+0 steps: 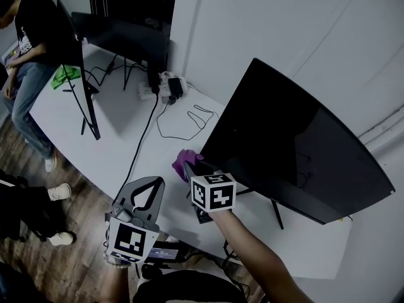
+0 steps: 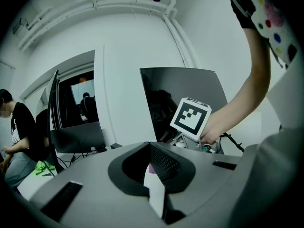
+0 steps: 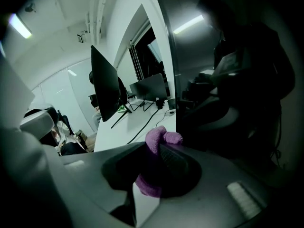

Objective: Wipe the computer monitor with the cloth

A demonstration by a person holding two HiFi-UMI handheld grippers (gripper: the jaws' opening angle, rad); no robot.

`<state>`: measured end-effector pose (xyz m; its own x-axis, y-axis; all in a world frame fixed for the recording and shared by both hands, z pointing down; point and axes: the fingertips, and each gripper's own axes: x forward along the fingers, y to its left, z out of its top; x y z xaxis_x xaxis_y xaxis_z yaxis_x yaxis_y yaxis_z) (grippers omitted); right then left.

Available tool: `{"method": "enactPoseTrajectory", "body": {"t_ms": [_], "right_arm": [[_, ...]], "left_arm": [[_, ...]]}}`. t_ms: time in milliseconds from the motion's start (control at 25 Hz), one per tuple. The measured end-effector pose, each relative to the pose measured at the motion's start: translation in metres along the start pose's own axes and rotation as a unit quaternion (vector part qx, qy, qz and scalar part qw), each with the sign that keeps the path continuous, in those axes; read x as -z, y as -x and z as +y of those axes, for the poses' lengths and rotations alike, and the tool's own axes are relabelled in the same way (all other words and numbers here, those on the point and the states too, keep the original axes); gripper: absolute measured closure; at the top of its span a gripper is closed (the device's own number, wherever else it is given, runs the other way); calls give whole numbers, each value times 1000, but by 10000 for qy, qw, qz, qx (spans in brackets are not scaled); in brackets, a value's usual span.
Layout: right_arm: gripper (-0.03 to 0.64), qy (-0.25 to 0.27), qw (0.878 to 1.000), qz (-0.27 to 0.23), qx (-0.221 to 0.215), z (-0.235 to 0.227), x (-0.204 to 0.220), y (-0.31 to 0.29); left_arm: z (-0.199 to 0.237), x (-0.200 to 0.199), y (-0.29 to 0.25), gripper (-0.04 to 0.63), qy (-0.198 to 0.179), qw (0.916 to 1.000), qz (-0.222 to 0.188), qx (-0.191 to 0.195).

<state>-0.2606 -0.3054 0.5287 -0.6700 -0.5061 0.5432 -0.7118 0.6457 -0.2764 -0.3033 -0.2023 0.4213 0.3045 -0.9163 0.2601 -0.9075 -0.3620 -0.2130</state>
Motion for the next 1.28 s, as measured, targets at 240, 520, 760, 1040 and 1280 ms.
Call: {"method": "enactPoseTrajectory", "body": {"t_ms": [240,520,760,1040,1280], "right_arm": [[525,97,9993,-352,11,4,-31,13],[525,139,9972,-735,-42,10,-65,34],[525,266,9937,-1086,-21,16,-98,53],[525,418,9877,-1510,-14,22,-132,77],[525,451,9819,-1839,-22,26,-157,96]], "left_arm": [[-4,-4,-2,589,-12,10000,-18,16],[-8,-13,-4,589,-74,9999,-90,58],[-10,-17,-4,589,-97,9998,-132,64],[-12,-27,-3,589,-194,9995,-238,82],[-15,-32,1,589,-259,9992,-270,108]]}}
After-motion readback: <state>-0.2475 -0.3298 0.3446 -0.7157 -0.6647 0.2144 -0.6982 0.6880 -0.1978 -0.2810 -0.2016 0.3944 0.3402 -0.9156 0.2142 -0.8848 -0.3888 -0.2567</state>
